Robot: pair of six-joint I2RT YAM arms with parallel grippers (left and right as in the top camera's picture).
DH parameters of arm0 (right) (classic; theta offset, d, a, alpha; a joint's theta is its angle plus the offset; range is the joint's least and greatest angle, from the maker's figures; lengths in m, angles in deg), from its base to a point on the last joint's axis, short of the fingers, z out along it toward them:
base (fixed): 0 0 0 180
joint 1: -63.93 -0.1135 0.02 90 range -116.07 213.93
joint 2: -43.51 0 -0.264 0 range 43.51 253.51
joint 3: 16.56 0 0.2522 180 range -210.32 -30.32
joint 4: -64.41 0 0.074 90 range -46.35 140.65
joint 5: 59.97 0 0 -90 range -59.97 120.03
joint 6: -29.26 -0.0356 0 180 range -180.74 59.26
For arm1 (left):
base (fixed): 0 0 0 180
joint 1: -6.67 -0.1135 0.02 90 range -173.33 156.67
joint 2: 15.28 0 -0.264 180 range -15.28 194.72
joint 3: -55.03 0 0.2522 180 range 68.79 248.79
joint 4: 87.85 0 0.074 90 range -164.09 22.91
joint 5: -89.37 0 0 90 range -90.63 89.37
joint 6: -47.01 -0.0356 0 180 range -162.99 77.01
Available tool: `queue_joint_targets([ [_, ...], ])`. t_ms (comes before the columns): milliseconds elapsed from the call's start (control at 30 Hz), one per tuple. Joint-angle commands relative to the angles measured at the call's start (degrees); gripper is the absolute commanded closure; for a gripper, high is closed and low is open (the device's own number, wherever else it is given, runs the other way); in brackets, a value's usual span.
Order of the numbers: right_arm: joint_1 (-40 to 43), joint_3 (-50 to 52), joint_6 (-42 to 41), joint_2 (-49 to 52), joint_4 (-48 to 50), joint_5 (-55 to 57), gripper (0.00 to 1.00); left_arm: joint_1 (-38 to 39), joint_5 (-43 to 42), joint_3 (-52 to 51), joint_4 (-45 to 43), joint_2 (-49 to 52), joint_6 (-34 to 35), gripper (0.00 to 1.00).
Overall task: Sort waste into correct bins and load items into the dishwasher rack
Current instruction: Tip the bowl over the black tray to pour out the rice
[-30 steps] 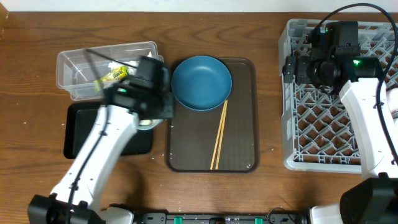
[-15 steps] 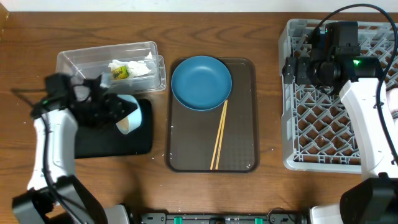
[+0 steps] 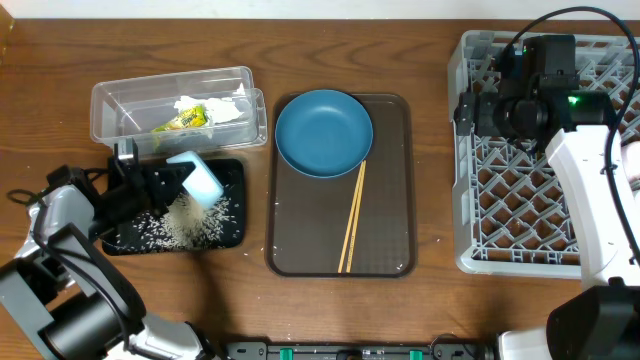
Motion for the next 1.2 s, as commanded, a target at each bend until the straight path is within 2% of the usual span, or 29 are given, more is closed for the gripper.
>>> queue_joint_targets([
  [0,-0.1,0.4,0.8,0.0,-0.2,0.5,0.01,-0.3,-4.2,-0.4,0.3,1.1,0.1,0.94],
  [500,-0.1,0.4,0.8,0.0,-0.3,0.5,0.01,-0.3,-4.0,-0.4,0.0,1.2,0.2,0.94],
  [600,-0.1,0.4,0.8,0.0,-0.3,0.5,0.01,-0.3,2.9,-0.4,-3.0,1.2,0.4,0.94],
  [700,-0.1,0.4,0.8,0.0,-0.3,0.5,0.01,-0.3,9.6,-0.4,-3.7,1.2,5.7,0.94],
  [767,-0.1,0.4,0.8,0.0,-0.3,0.5,0.01,-0.3,5.9,-0.4,-3.1,1.1,4.9,0.94],
  [833,-0.1,0.4,0.8,0.0,-0.3,0.5,0.01,0.2,-4.5,-0.4,-0.5,0.9,-5.8,0.94],
  [900,-0.1,0.4,0.8,0.0,-0.5,0.5,0.01,0.5,-2.5,-0.2,1.2,0.3,-10.2,0.94],
  [967,-0.1,0.4,1.1,0.0,-0.7,0.5,0.01,0.4,1.0,-0.2,-0.6,0.5,-8.4,0.94],
  [1033,-0.1,0.4,1.9,0.0,-0.8,0.5,0.01,0.1,2.9,-0.2,-2.4,0.7,-0.1,0.94],
  [1067,-0.1,0.4,1.9,0.0,-0.8,0.5,0.01,0.1,0.3,-0.2,-2.3,0.7,-0.4,0.94],
  [1100,-0.1,0.4,1.9,0.0,-0.9,0.5,0.01,0.1,-4.3,-0.2,-1.3,0.4,-4.3,0.94],
  [1167,-0.1,0.4,1.9,0.0,-1.0,0.5,0.01,0.1,-3.7,0.0,-1.1,-0.2,-5.6,0.94],
])
